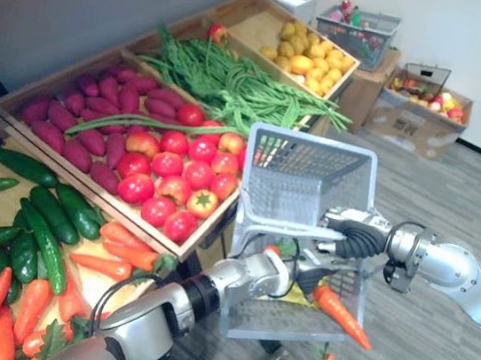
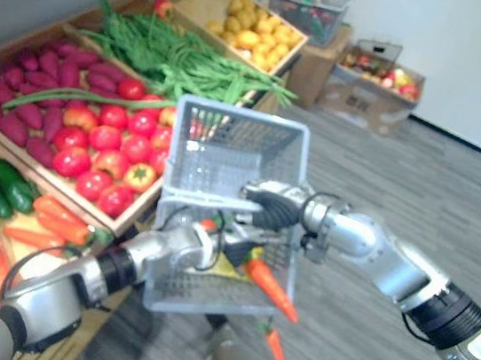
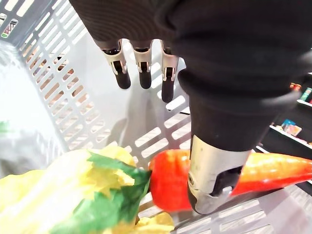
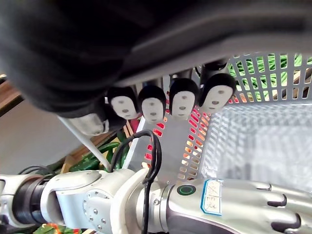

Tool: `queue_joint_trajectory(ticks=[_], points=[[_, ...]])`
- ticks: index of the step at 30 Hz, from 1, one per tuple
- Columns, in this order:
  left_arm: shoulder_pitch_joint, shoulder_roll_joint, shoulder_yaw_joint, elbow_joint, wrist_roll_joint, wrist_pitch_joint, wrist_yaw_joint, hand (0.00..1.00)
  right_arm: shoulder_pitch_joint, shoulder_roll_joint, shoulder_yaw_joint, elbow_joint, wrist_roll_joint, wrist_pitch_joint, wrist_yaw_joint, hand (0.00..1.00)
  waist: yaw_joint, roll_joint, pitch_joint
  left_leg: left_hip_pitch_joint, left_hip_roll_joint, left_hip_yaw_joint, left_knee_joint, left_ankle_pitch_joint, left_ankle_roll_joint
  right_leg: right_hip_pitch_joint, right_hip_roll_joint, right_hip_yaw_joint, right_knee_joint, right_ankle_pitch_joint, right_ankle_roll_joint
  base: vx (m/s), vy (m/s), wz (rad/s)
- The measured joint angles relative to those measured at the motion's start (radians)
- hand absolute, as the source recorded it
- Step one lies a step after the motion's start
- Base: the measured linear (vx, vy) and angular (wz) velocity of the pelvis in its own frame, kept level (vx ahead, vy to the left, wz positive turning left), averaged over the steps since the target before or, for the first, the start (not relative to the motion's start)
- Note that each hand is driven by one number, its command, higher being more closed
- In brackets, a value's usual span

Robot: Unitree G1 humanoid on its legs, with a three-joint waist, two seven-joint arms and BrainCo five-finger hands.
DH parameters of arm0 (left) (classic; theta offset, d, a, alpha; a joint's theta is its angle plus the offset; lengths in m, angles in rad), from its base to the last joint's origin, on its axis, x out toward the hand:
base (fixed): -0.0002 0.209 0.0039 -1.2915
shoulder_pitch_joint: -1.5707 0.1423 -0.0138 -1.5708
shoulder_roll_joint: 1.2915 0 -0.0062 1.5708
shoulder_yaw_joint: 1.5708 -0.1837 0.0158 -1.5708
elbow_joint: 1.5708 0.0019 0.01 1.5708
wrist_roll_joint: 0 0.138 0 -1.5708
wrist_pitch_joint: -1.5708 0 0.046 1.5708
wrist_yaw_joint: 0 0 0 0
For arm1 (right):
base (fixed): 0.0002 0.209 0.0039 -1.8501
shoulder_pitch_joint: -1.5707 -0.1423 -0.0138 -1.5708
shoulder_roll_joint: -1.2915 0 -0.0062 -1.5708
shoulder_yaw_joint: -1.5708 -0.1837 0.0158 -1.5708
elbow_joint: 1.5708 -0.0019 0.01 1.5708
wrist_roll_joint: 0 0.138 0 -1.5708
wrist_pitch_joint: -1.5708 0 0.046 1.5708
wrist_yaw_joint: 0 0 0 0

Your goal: Pick vegetable in the basket

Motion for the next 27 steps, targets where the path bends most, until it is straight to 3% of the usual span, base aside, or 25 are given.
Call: queue_joint_trajectory(ticks=[9,14,20,23,27], points=[[-0.001,0.000,0.031,-0.006,0.037,0.029,0.000,0.00,0.145,0.001,-0.100,-0.009,0.032,0.019,0.010,1.00,0.008,-0.009,-0.009,-0.035,-0.028,-0.058,-0.031,0.008,-0.001,0.013,-0.041,-0.024,-0.026,0.006,0.006,0.00,0.015,0.14],[0.002,0.021,0.079,-0.133,0.036,0.038,0.000,0.00,0.223,0.006,-0.201,-0.036,0.042,0.024,0.016,1.00,0.026,-0.006,-0.018,-0.070,-0.027,-0.109,-0.032,0.009,0.001,0.014,-0.067,-0.062,-0.039,0.010,0.005,-0.02,0.007,0.25],[0.051,0.154,0.111,-0.432,0.026,0.036,-0.023,0.00,0.331,0.076,-0.329,-0.043,0.058,0.016,0.021,1.00,0.033,0.004,-0.028,-0.111,-0.024,-0.185,-0.033,0.017,0.015,0.028,-0.100,-0.122,-0.050,0.011,0.004,-0.03,0.004,0.34],[0.126,0.209,0.118,-0.549,0.017,0.036,-0.057,0.00,0.396,0.119,-0.350,-0.059,0.055,-0.014,0.026,1.00,0.040,0.013,-0.050,-0.140,-0.018,-0.227,-0.030,0.021,0.022,0.033,-0.118,-0.163,-0.059,0.012,0.002,-0.03,-0.001,0.38],[0.182,0.317,0.117,-0.753,-0.080,0.031,-0.096,0.00,0.455,0.181,-0.404,-0.055,0.050,-0.058,0.023,1.00,0.061,0.012,-0.057,-0.183,-0.012,-0.306,-0.027,0.032,0.039,0.048,-0.144,-0.232,-0.064,0.012,0.001,-0.05,-0.021,0.52]])
